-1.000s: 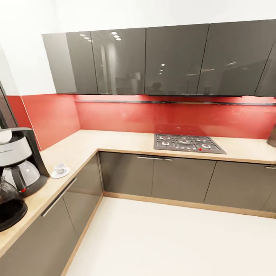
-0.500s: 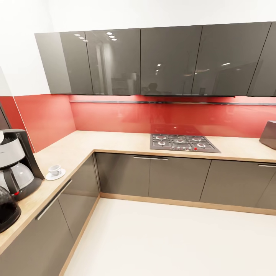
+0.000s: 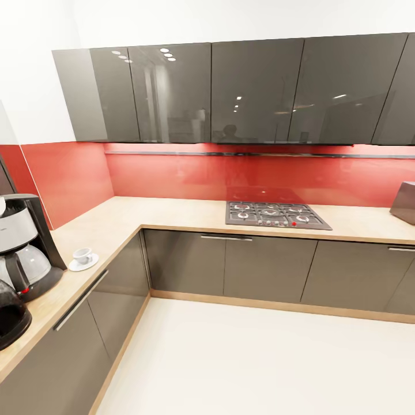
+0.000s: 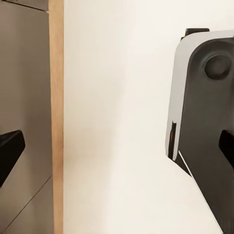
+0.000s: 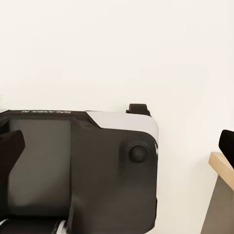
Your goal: Set up a coffee station on the kitchen countertop: keep the coffee maker on the countertop, move the bottle of coffee from the kitchen shelf to the counter next to the coffee maker, place a paper coffee filter on top of the coffee maker, put the saucer next to the coffee maker with the coffee cup on the saucer, and place the electric kettle next to the coffee maker.
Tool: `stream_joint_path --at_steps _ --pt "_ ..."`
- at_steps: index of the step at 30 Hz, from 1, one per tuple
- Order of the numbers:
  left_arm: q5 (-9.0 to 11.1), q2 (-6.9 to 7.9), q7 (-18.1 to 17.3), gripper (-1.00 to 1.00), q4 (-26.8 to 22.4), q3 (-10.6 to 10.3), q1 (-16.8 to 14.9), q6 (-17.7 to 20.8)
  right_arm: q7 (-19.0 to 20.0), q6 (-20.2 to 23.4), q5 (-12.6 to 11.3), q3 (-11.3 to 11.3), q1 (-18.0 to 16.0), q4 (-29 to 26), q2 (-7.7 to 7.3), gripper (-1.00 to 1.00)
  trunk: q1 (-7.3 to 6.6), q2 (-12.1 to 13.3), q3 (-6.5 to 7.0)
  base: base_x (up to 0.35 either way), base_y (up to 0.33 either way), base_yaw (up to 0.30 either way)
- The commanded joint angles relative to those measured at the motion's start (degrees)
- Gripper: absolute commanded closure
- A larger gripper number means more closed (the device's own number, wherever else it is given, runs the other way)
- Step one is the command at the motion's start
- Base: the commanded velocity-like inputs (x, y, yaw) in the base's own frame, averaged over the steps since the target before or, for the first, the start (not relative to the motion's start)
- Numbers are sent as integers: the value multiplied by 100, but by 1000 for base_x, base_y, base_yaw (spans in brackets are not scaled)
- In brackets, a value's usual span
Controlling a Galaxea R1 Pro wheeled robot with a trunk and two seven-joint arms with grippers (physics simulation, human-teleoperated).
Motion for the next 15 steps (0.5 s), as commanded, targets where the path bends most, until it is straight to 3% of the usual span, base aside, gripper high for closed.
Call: stream_joint_path --at_steps 1,15 --pt "20 4 10 -100 17 -39 -8 -43 -24 33 -58 49 0 -12 0 -100 2 -7 -5 0 0 0" --pt "71 -52 10 -100 -8 -28 -8 -40 -25 32 -63 49 0 -13 1 -100 2 -7 -5 0 0 0"
